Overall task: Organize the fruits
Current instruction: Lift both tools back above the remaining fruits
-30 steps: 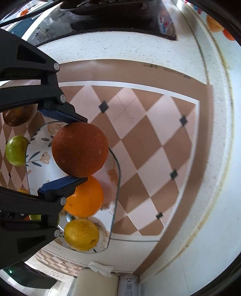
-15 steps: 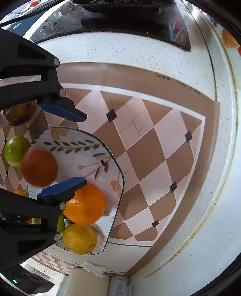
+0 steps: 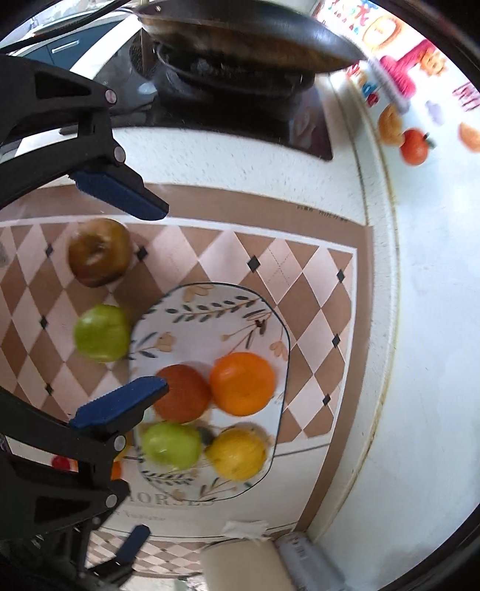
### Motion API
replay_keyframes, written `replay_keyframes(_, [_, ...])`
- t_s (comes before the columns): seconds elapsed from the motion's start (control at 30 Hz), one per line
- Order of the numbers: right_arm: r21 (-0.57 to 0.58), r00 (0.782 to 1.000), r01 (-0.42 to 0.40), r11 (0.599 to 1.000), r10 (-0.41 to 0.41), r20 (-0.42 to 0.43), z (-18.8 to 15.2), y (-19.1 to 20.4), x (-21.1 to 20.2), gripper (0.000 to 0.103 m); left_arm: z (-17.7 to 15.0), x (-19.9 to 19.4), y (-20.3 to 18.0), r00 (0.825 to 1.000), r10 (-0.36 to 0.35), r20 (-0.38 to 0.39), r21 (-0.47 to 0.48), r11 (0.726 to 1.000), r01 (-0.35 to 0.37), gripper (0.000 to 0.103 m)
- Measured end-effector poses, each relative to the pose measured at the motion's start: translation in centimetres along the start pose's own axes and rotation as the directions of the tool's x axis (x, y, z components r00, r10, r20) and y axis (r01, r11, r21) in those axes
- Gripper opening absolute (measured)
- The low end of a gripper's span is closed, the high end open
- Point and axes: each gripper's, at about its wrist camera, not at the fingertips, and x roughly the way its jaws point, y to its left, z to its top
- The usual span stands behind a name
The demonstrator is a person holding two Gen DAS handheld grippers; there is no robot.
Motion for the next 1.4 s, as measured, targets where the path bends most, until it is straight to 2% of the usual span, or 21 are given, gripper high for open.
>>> replay_keyframes(0.17, [-0.004, 0.999, 0.003, 1.000, -0.003, 0.050, -2.3, 0.5, -3.1, 0.092, -2.4, -3.0, -1.0, 0.998, 0.019, 0.065, 0.030, 0.999, -0.021, 0.086])
replay_keyframes(0.33, [-0.003, 0.995, 0.011, 1.000, -0.011, 0.101, -4.3, 1.0, -6.0, 0.092, -4.3, -5.7, -1.4, 0.994, 0.000, 0.113, 0.046, 0.999, -0.005, 0.086])
replay_keyframes(0.77, [0.007, 0.974, -0.028, 1.000, 0.026, 0.224, -9.0, 1.6, -14.0, 0.092, -8.1, -12.8, -1.9, 0.975, -0.026, 0.221, 0.068, 0.998, 0.011, 0.086])
replay_keyframes(1.07, [-0.004, 0.959, -0.043, 0.999, 0.042, 0.281, -11.1, 2.2, -17.4, 0.092, -9.7, -15.6, -1.9, 0.965, -0.052, 0.255, 0.070, 0.997, 0.036, 0.086])
replay_keyframes(1.4, [-0.006, 0.954, -0.052, 0.999, 0.052, 0.295, -11.1, 2.5, -18.1, 0.092, -10.5, -16.2, -1.8, 0.964, -0.061, 0.258, 0.056, 0.997, 0.048, 0.086])
